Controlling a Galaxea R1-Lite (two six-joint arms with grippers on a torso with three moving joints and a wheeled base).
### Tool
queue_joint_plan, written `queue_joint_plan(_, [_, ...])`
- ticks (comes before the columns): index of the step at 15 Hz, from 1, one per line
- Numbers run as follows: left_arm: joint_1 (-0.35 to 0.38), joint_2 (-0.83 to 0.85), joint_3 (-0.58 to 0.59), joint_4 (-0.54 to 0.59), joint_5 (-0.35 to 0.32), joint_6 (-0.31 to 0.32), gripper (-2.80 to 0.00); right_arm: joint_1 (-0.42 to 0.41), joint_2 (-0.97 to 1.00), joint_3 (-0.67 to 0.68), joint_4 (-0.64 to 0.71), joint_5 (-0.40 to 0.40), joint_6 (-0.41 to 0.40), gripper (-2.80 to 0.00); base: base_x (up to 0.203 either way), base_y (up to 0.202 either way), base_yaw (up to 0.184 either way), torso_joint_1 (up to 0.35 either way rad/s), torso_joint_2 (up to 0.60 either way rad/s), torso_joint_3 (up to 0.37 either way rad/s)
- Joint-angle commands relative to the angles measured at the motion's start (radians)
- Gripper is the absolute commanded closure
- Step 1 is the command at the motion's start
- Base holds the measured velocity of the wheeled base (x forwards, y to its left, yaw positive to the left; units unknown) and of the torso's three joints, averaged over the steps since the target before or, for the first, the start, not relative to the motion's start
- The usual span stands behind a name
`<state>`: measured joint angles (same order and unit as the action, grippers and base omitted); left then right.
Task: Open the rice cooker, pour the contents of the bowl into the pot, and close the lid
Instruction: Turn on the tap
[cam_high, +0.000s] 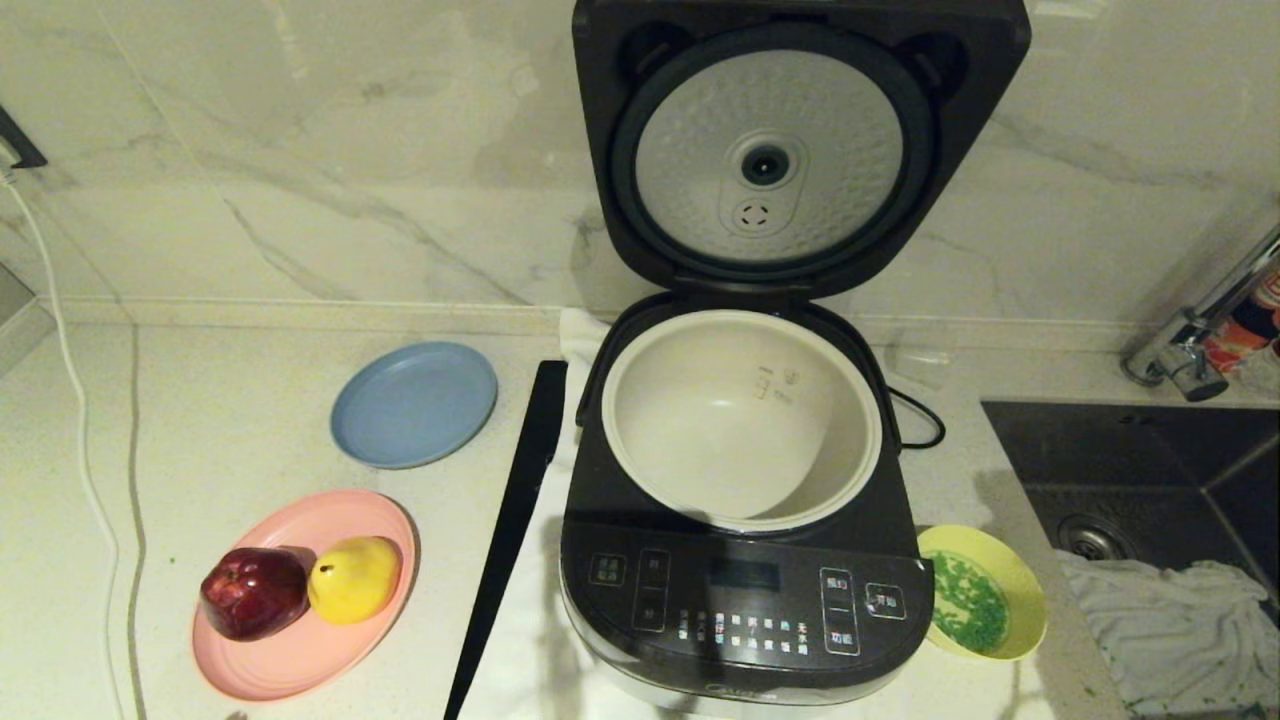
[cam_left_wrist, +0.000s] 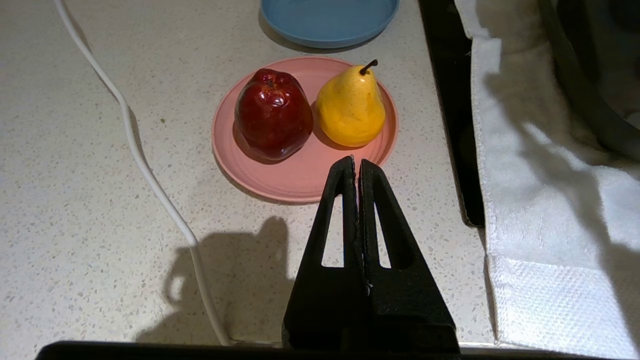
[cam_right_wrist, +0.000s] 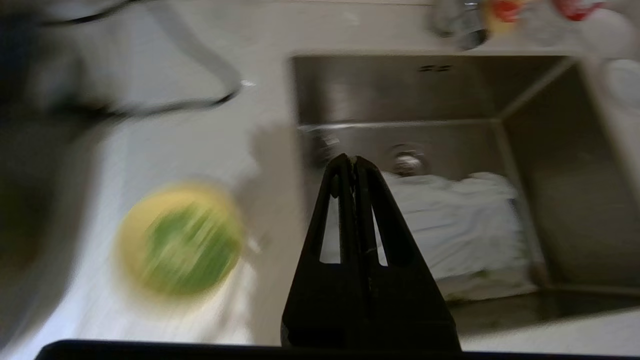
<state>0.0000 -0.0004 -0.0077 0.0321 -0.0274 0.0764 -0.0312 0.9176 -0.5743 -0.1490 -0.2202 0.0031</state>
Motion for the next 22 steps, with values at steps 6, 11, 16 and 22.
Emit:
queue_joint_plan(6, [0.0,0.0,0.0,0.0,0.0,0.0,0.0,-0.169,0.764,-0.376,-0.244,-0.145,-0.009,0.0,0.0,0.0,0.0,0.0,0.0,0.0])
queue_joint_plan(11, [0.001,0.0,0.0,0.0,0.0,0.0,0.0,-0.267,1.006,-0.548,-0.437,-0.168,-0.077,0.0,0.0,0.0,0.0,0.0,0.0,0.0])
queue_joint_plan(16, [0.0,0.0,0.0,0.0,0.0,0.0,0.0,-0.28,1.156,-0.692,-0.489,-0.165,-0.086,0.0,0.0,0.0,0.0,0.0,0.0,0.0])
queue_joint_plan(22, [0.0,0.0,0.0,0.0,0.0,0.0,0.0,-0.28,1.285,-0.894,-0.509,-0.168,-0.116,0.0,0.0,0.0,0.0,0.0,0.0,0.0])
